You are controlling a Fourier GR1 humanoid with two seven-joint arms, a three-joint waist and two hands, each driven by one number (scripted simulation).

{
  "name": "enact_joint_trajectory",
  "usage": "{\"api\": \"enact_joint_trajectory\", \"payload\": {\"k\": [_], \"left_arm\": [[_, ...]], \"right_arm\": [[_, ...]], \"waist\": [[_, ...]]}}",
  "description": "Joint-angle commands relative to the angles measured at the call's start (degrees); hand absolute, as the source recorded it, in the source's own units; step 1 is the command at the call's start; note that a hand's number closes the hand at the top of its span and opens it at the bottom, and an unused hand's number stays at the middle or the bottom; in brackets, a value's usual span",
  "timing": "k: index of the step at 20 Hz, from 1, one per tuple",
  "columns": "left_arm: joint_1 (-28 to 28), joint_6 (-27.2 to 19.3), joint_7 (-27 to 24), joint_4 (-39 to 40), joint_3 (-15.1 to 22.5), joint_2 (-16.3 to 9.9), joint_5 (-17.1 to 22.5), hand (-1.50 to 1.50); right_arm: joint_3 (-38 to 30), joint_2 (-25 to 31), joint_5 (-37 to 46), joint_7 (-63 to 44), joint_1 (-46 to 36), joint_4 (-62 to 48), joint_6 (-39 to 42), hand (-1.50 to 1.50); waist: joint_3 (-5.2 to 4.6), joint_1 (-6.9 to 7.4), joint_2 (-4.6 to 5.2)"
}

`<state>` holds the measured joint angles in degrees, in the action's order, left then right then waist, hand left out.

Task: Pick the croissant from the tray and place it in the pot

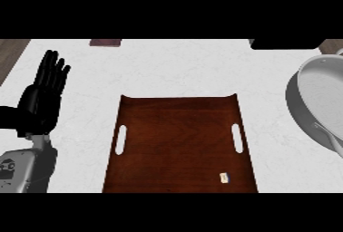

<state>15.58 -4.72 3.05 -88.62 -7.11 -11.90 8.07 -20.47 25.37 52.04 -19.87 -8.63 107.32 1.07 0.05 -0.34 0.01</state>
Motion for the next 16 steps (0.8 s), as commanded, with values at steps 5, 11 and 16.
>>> {"api": "enact_joint_trajectory", "payload": {"k": [5,11,16], "left_arm": [[0.2,-1.0,2.7,-3.0,1.5,1.3,-0.7,0.0],[0.9,-1.8,-0.5,0.8,2.1,2.7,-3.1,0.0],[-0.5,0.3,2.7,-3.4,0.2,0.5,-0.4,0.0]], "right_arm": [[-10.7,8.0,-9.5,19.4,-3.3,-24.0,-5.5,1.5],[-10.3,9.6,-8.2,28.1,-8.8,-40.9,-13.0,1.5],[-6.2,11.7,-2.9,26.7,-13.6,-53.4,-12.1,1.5]], "waist": [[0.01,0.73,0.05],[-0.01,0.62,0.12],[0.0,1.39,0.2]]}}
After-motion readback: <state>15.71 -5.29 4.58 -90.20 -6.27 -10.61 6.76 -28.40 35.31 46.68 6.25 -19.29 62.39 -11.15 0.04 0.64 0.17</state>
